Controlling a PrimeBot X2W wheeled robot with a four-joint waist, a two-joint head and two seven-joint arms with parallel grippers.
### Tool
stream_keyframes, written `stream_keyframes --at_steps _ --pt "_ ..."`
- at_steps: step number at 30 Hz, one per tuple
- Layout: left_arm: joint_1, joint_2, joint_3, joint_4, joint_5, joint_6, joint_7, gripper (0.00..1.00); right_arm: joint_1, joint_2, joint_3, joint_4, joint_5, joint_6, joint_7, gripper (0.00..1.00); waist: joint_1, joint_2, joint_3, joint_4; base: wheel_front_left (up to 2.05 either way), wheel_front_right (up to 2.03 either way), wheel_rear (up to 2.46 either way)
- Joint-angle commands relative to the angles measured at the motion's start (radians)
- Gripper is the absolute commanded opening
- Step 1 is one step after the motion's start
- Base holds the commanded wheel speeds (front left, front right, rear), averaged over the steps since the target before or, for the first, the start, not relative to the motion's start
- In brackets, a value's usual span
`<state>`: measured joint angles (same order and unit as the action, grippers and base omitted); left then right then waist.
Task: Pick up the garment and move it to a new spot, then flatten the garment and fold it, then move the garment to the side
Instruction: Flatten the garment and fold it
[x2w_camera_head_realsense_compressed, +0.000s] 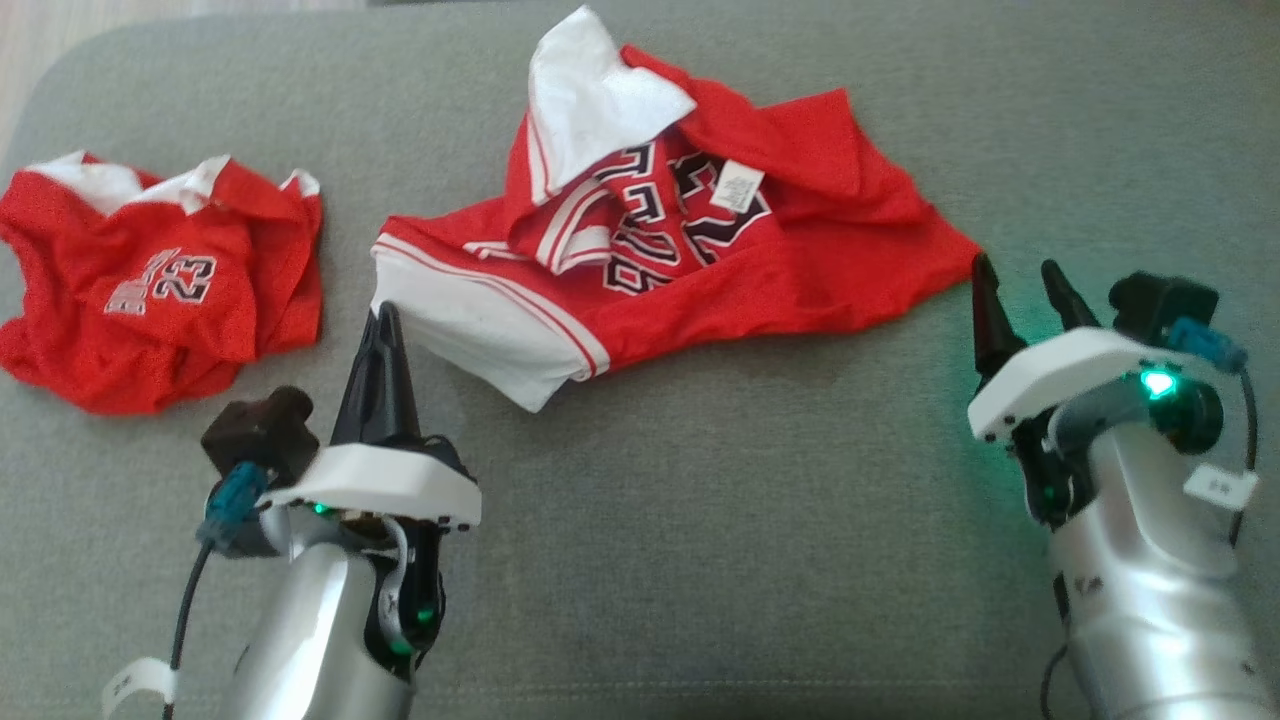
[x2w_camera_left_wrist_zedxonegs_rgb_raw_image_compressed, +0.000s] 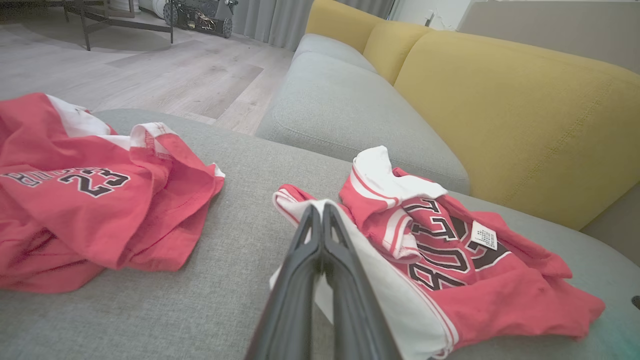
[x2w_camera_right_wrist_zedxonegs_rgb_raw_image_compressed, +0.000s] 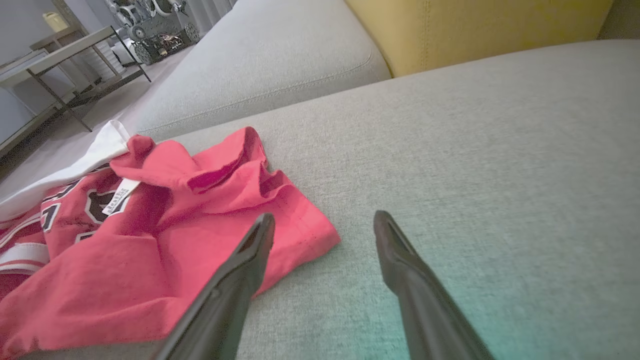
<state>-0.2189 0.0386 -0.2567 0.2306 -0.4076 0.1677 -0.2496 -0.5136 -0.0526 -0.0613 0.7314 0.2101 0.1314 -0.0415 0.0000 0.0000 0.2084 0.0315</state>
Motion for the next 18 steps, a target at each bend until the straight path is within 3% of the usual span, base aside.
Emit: stream_keyframes --at_steps 1,9,16,17,18 --pt "-0.052 0.012 0.023 -0.04 -0.008 0.004 -0.012 0.0 -0.043 0.001 0.014 -0.009 -0.007 -0.001 0.002 1.0 0.0 0.0 0.016 0.015 0.0 0.0 0.0" --pt "-0.078 0.012 -0.009 -0.046 -0.018 0.006 -0.012 0.0 -0.144 -0.022 -0.024 0.159 -0.05 -0.001 0.004 1.0 0.0 0.0 0.046 0.045 0.0 0.0 0.0" --pt "-0.089 0.012 -0.02 -0.047 -0.018 0.006 -0.012 0.0 -0.19 -0.032 0.0 0.258 -0.042 -0.001 -0.023 1.0 0.0 0.0 0.058 0.056 0.0 0.0 0.0" --pt "-0.09 0.012 -0.02 -0.047 -0.017 0.006 -0.012 0.0 -0.196 -0.034 0.007 0.269 -0.036 -0.001 -0.025 0.78 0.0 0.0 0.06 0.057 0.0 0.0 0.0" --pt "-0.091 0.012 -0.018 -0.048 -0.016 0.005 -0.012 0.0 -0.203 -0.035 0.014 0.278 -0.031 -0.001 -0.028 0.16 0.0 0.0 0.062 0.057 0.0 0.0 0.0"
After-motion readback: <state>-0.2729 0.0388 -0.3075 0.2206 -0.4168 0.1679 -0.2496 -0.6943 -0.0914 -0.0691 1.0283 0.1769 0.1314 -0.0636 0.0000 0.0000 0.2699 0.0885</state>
